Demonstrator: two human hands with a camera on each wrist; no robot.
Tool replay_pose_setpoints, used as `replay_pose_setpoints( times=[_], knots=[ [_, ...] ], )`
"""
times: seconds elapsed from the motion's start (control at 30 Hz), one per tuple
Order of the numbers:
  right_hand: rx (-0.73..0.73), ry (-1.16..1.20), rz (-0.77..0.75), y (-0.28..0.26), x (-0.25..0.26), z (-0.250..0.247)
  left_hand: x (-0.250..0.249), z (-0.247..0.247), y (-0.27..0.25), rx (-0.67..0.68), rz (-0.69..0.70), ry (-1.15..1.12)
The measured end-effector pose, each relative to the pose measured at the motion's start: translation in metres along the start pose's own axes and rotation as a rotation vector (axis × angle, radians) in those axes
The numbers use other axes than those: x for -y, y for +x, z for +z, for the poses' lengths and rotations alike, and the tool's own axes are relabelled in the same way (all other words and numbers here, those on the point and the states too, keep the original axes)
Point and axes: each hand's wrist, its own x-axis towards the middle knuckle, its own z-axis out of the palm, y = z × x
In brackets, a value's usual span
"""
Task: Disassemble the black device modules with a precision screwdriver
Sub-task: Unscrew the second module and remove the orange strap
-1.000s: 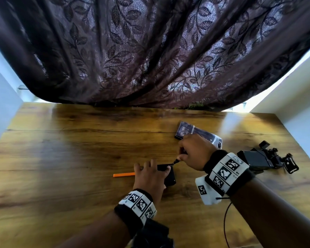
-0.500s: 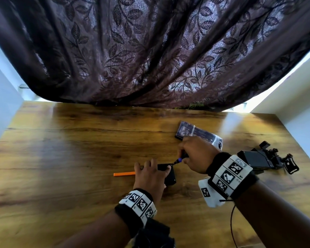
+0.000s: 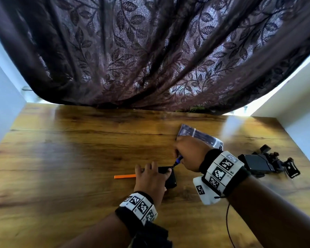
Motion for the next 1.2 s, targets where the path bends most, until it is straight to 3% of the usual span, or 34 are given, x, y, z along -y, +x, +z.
replay_pose_setpoints(
  times=[0.2, 0.4, 0.6, 0.9, 1.1, 1.2],
  knots=[
    [-0.028, -0.021, 0.067, 0.005, -0.005, 0.001, 0.0, -0.001, 0.002, 0.027, 0.003, 0.006],
    [0.035, -0.052, 0.141, 0.007, -0.016, -0.001, 0.0, -0.002, 0.0, 0.015, 0.008, -0.004],
    [-0.026, 0.046, -0.016, -0.002, -0.016, 0.004, 0.001, -0.002, 0.0, 0.0, 0.013, -0.008],
    [-0.03, -0.125, 0.123, 0.006, -0.009, 0.001, 0.0, -0.004, -0.001, 0.012, 0.014, -0.007],
    [-0.018, -0.003, -0.034, 0.0, -0.013, 0.004, 0.0, -0.004, 0.002, 0.022, 0.007, -0.025],
    [-0.04, -0.013, -0.023, 0.002, -0.01, 0.005, 0.0, -0.003, 0.002, 0.021, 0.008, -0.024]
  ],
)
